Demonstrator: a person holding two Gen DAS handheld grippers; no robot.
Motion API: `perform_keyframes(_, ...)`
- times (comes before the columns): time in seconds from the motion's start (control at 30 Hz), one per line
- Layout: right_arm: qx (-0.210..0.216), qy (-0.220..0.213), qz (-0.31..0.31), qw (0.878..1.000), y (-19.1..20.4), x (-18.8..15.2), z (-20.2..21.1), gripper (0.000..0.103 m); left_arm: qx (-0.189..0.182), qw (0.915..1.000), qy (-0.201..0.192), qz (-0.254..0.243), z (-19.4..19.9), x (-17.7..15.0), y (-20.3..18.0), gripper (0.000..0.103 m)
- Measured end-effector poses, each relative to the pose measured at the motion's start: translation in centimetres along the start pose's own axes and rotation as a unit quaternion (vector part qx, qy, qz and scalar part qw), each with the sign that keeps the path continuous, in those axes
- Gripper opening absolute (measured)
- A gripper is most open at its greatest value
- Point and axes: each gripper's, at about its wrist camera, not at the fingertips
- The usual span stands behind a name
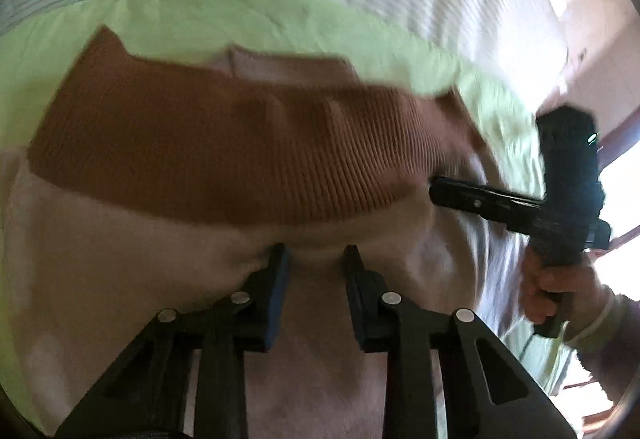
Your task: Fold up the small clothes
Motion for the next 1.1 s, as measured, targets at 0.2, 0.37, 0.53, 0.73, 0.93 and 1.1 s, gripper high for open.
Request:
perform_keyframes(0.2, -0.064, -0.065, -0.065, 0.994, -3.8, 2.0, 0.6, 0.021, 0.089, 0.993, -0.042, 0.065, 1.8, 2.1, 6.0, 0.02)
perform_keyframes(0.37, -0.083, -0.108, -0.126, 0.983, -5.7, 1.7, 2.2, 0.017, 0.092, 0.9885, -0.06, 0.104, 2.7, 1.6, 9.8, 0.001)
perform_keyframes(0.53, -0.052, -0.115, -0.133, 0.983, -4.5, 0.5, 3.9, 0.02, 0.096, 0.9877, -0.079, 0.096, 5.1, 0.1, 7.9, 0.026)
perform_keyframes(0.73, -0.012, -0.091, -0.088, 0.992, -1.7, -4.5, 6.3, 0.02, 0.106, 0.9862, -0.089, 0.091, 7.5, -4.3, 6.0, 0.043)
perform_keyframes(0.93, -0.093, -0.088, -0.127, 0.984, -5.4, -9.7, 7.2, 0.011, 0.138, 0.9726, -0.076, 0.171, 7.4, -6.3, 12.0, 0.019)
perform_keyframes(1.1, -0.123, -0.116, -0.178, 0.969, -6.3, -10.5, 9.4, 0.014, 0.142, 0.9696, -0.082, 0.182, 9.0, -6.4, 12.4, 0.026)
Point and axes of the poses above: each gripper's, at about its wrist camera, not at the fingertips, and z roughly against the way its jaws point, y to its left, x to its top
